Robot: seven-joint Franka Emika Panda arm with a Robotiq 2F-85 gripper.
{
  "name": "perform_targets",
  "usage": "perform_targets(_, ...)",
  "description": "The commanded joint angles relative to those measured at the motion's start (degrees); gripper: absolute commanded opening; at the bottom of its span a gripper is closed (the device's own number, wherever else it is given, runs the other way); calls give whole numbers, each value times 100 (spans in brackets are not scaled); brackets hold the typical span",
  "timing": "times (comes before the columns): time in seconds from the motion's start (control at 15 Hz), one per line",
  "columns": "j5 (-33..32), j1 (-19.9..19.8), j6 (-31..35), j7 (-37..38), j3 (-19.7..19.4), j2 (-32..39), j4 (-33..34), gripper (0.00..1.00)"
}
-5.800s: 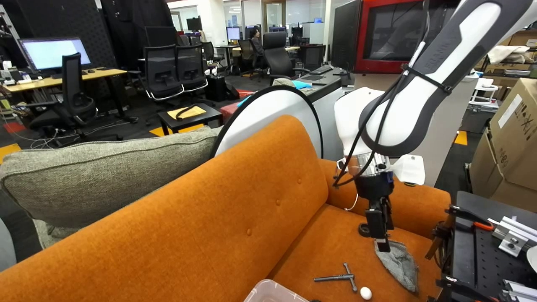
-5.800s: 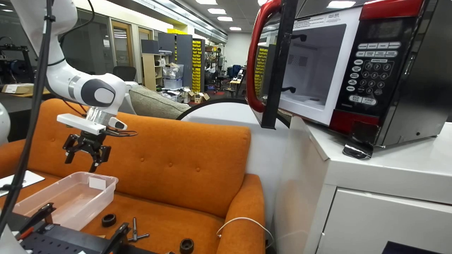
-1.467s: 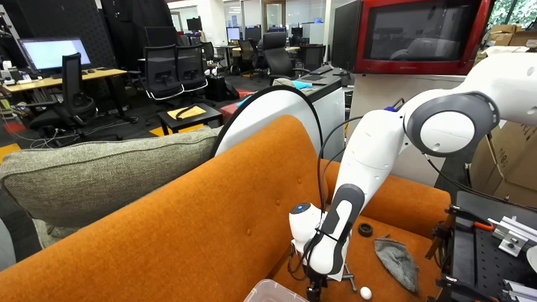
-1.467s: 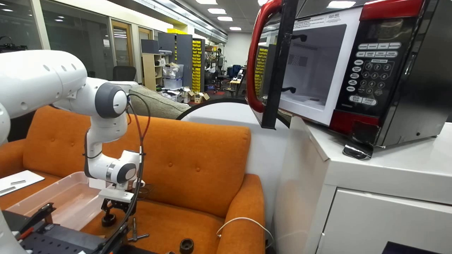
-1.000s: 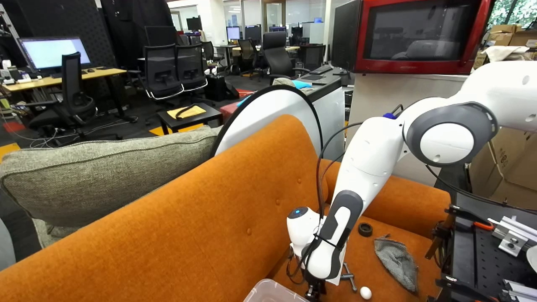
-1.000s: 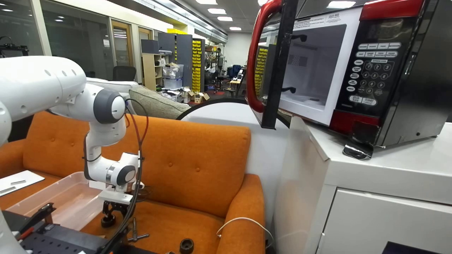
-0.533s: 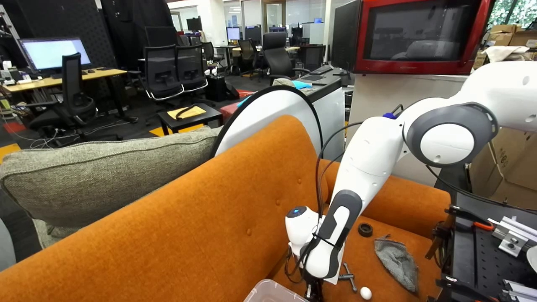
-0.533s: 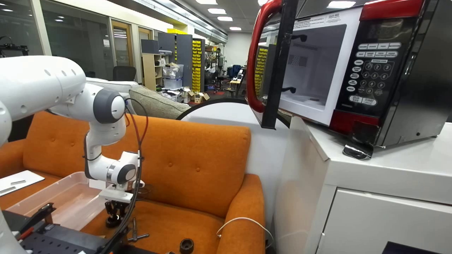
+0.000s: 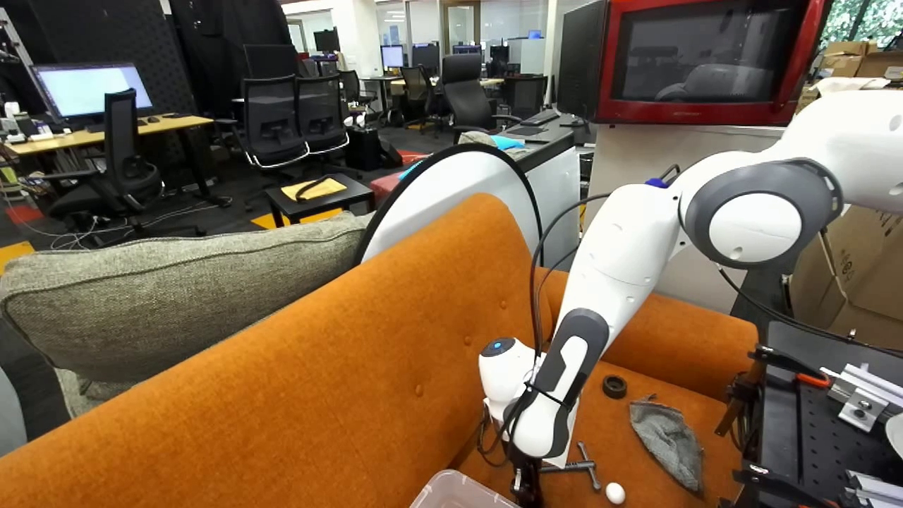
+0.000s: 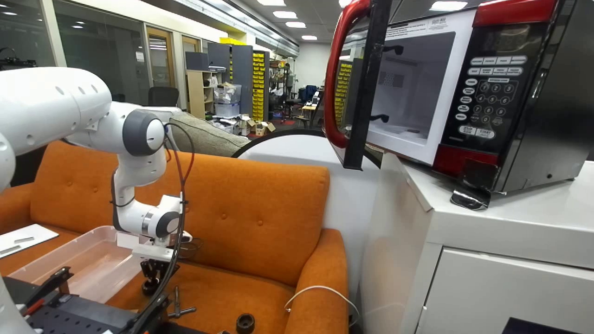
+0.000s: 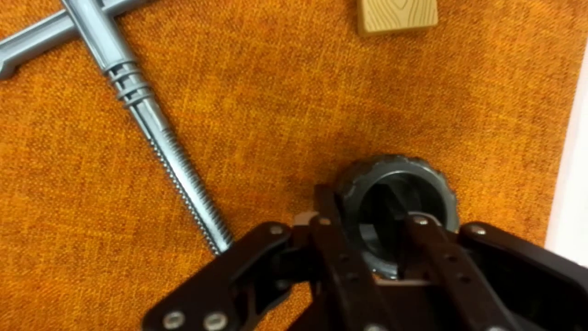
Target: Put the black nut closest to the storage box inside it
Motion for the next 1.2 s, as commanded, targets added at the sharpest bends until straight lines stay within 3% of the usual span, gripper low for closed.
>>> perform_targets(0.0, -183, 57, 188, 224, -151, -588, -786, 6)
perform_targets(0.33, -207, 11, 440, 250, -245, -1367, -1784, 6)
perform_targets(0.73, -192, 55, 1315, 348, -82, -2682, -3127, 6)
perform_targets(0.87, -204, 15, 1431, 261, 77, -3076, -3479, 6)
perform_targets(1.13, -322, -62, 1450, -220, 843, -3507, -3953, 6)
